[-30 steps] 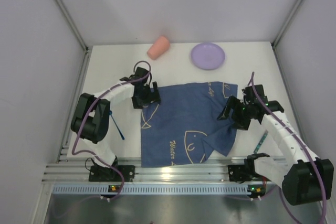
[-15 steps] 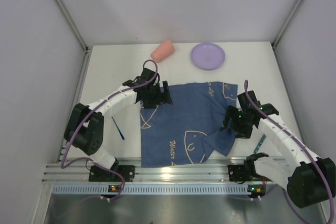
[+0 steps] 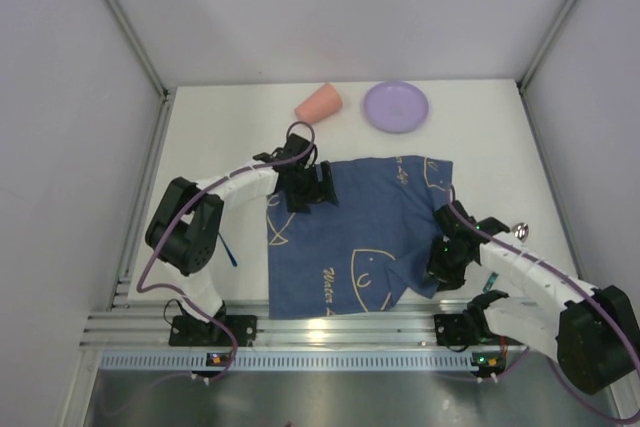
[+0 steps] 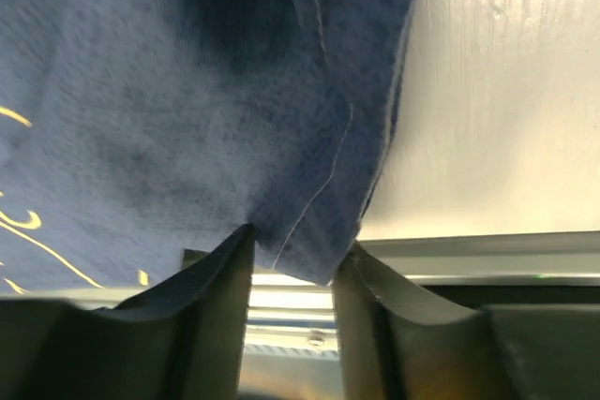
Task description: Set the dinner table for one person
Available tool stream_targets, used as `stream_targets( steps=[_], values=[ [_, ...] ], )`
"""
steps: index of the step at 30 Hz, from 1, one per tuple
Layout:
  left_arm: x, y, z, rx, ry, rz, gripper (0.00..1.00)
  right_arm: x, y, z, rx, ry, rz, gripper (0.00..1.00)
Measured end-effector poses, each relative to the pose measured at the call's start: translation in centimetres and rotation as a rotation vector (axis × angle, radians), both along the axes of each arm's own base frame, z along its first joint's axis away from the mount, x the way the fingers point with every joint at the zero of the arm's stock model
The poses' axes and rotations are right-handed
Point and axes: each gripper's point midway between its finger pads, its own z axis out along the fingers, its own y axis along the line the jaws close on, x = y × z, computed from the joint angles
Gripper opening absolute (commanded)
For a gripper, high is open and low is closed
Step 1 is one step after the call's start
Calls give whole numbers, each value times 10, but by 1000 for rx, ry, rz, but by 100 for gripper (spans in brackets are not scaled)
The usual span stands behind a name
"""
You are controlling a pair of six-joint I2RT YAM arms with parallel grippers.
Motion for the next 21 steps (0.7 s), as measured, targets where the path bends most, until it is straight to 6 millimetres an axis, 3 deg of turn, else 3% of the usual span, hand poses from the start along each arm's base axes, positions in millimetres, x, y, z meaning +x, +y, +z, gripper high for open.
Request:
stream_targets(
  steps=[4,5,7,11,15,21],
  values=[
    [2,-1,1,-3,-7,-1,87,10,2,1,-6,-44,-21,22],
    [2,-1,2,-3,-8,-2,87,13,1,2,-12,-59,-26,10],
    [2,-1,2,-1,-10,-7,86,20,-2,7,-26,-99,-33,0],
    [1,1,1,14,-14,-22,85,38,-7,29,-57,-200,-58,0],
    [7,7,0,63,-34,-46,84,41,-21,58,-118,-247,-102,0],
    [37,17,-2,158,-90,-92,84,40,-48,109,-199,-365,-196,0]
  ],
)
